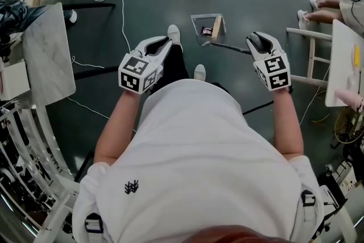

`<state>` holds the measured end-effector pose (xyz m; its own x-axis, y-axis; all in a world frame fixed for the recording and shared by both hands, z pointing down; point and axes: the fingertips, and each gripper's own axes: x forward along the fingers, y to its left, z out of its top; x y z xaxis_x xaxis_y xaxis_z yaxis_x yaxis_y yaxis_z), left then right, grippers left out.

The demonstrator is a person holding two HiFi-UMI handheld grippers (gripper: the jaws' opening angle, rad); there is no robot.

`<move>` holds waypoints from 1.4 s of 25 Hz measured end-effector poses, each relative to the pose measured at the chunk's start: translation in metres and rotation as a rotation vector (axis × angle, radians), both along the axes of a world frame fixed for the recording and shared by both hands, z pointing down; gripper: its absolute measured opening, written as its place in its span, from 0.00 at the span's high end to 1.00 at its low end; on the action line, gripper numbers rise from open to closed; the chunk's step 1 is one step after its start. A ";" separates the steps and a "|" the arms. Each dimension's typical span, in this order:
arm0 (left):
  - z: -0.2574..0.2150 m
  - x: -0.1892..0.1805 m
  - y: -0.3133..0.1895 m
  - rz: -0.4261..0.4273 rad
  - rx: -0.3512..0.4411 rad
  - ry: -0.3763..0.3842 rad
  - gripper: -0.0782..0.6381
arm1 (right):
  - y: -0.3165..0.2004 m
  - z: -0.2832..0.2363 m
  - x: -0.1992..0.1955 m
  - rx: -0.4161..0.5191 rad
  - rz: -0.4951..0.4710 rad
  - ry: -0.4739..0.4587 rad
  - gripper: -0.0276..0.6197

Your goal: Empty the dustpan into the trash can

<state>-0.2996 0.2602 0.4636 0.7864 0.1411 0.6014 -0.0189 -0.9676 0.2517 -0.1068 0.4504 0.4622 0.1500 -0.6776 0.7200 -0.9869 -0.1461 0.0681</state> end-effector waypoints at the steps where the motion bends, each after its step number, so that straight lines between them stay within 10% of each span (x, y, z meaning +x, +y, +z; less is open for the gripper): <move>1: 0.000 0.009 -0.009 0.008 -0.004 0.008 0.76 | -0.007 -0.002 0.008 -0.009 -0.001 0.002 0.78; 20: 0.007 0.138 -0.204 0.204 0.005 0.044 0.76 | -0.148 -0.077 0.172 -0.073 0.087 0.132 0.78; 35: 0.007 0.215 -0.264 0.086 -0.014 0.040 0.76 | -0.268 -0.101 0.319 -0.045 -0.028 0.117 0.78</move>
<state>-0.0848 -0.0036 0.4709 0.7944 0.2174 0.5671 0.0745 -0.9616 0.2643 0.2117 0.1828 0.3613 0.2161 -0.6503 0.7283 -0.9755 -0.1126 0.1889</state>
